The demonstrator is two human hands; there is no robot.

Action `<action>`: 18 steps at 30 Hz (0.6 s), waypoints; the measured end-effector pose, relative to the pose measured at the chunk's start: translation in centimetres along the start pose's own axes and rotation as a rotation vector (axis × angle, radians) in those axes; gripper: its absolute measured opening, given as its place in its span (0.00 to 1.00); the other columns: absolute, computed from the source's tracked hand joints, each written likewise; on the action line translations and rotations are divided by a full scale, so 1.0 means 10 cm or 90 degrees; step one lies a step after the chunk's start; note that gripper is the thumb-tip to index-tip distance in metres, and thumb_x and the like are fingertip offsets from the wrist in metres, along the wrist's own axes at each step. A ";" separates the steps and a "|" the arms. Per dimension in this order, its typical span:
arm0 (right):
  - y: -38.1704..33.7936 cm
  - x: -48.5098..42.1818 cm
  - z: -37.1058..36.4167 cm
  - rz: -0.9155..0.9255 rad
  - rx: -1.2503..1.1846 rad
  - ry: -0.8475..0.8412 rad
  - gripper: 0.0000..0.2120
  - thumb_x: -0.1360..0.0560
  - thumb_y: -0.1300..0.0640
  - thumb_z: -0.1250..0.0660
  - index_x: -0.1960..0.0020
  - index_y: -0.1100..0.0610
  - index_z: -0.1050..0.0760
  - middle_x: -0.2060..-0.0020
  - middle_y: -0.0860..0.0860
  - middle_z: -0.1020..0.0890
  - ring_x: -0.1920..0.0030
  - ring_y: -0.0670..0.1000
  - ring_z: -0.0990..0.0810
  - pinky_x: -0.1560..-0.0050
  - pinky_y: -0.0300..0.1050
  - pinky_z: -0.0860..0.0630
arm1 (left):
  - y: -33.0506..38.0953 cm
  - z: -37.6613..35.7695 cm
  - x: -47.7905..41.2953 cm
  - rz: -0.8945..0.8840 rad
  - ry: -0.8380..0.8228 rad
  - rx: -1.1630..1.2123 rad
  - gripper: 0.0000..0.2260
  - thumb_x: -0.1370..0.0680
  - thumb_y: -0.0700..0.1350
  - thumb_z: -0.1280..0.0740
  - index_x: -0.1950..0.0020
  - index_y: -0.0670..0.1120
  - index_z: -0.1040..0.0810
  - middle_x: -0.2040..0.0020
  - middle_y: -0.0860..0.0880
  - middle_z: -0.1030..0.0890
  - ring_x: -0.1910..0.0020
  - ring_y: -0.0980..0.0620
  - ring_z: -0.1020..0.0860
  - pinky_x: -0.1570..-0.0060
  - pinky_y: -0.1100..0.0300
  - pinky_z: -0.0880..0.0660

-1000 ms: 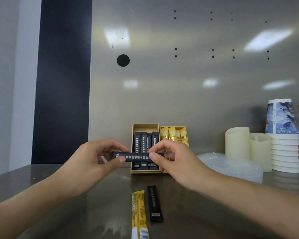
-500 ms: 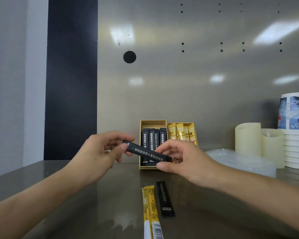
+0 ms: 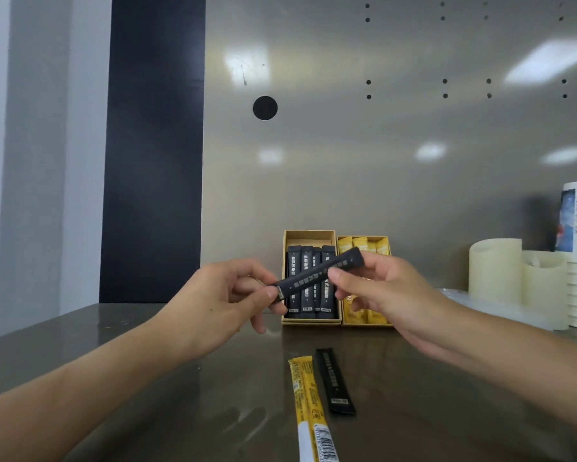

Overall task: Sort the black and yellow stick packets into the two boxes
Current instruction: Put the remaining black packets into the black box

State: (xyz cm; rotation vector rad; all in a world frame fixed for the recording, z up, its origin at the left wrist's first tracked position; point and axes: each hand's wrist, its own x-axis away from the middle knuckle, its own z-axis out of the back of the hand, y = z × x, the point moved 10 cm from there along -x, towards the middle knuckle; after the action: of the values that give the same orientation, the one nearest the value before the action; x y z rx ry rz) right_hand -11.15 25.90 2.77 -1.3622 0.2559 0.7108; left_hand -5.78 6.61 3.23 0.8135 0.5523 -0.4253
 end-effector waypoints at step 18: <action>-0.12 -0.70 0.01 0.152 0.621 -0.008 0.21 0.20 0.53 0.31 0.30 0.49 0.34 0.54 0.43 0.20 0.55 0.43 0.19 0.52 0.43 0.20 | -0.19 -0.20 0.04 0.003 -0.109 -0.172 0.04 0.20 0.52 0.33 0.46 0.58 0.20 0.53 0.58 0.19 0.52 0.56 0.20 0.58 0.66 0.24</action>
State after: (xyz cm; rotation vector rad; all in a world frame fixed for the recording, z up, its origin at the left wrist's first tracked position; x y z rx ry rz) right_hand -15.78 23.72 7.66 -0.3989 0.6616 0.6511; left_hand -7.15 6.93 0.81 0.5132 0.4367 -0.4017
